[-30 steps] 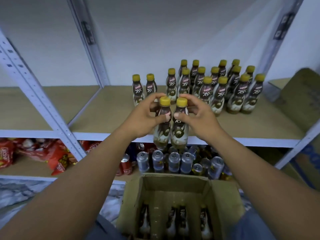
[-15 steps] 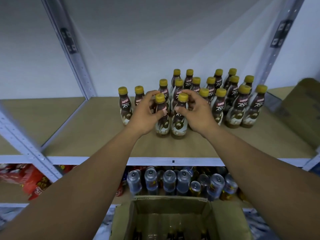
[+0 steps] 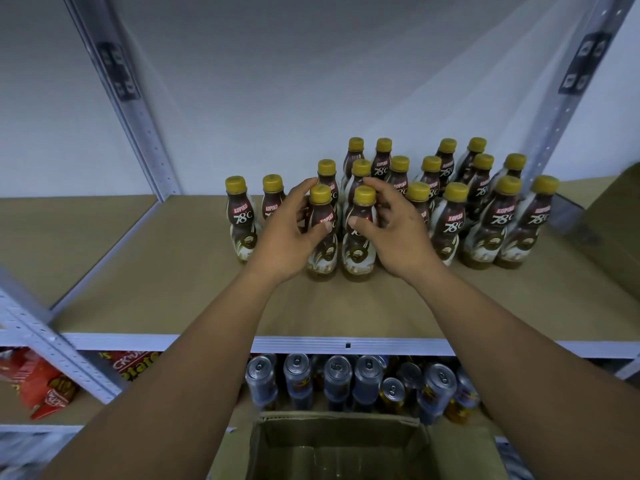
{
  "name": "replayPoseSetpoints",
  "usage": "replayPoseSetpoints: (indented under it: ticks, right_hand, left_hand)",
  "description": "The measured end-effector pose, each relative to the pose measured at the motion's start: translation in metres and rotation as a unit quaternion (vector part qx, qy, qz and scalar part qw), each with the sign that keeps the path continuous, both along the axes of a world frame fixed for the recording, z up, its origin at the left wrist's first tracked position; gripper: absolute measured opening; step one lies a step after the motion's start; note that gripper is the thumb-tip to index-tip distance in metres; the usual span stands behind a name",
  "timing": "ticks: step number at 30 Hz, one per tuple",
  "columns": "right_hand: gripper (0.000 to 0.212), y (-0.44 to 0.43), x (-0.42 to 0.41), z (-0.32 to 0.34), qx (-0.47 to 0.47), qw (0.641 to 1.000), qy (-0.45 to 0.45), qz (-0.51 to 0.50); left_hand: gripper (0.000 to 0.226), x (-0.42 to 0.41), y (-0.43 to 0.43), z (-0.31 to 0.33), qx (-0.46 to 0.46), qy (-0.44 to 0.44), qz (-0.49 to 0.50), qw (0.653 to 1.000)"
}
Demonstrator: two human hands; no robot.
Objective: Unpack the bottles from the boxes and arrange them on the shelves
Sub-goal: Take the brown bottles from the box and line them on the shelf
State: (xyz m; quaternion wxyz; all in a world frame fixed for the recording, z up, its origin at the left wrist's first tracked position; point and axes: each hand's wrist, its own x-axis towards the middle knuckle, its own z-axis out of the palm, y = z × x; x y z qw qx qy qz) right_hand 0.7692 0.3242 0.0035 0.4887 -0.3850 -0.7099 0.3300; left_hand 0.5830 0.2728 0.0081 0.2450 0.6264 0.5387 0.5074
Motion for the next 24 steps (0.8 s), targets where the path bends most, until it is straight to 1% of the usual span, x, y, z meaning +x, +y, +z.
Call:
replayPoseSetpoints:
  ticks: [8,11,15,18,24]
  right_hand:
    - [0.064,-0.002,0.002,0.009,-0.001,1.000,-0.008,0.000]
    - [0.055,-0.005,0.004,0.019,-0.001,1.000,-0.010,-0.004]
    - [0.038,-0.007,0.012,0.037,0.007,0.999,-0.017,-0.030]
    - [0.027,-0.006,0.020,0.050,0.021,0.998,-0.057,-0.034]
    - [0.034,0.000,0.030,0.059,0.015,0.984,-0.176,0.000]
  left_hand:
    - [0.070,-0.001,0.004,0.007,-0.005,0.002,-0.021,1.000]
    - [0.066,-0.003,0.002,0.012,-0.012,0.004,-0.022,1.000]
    - [0.063,-0.006,0.001,0.022,-0.010,-0.019,-0.003,1.000]
    - [0.051,-0.010,0.001,0.032,-0.005,-0.021,0.012,1.000]
    - [0.032,-0.013,0.005,0.041,-0.014,0.038,0.008,0.999]
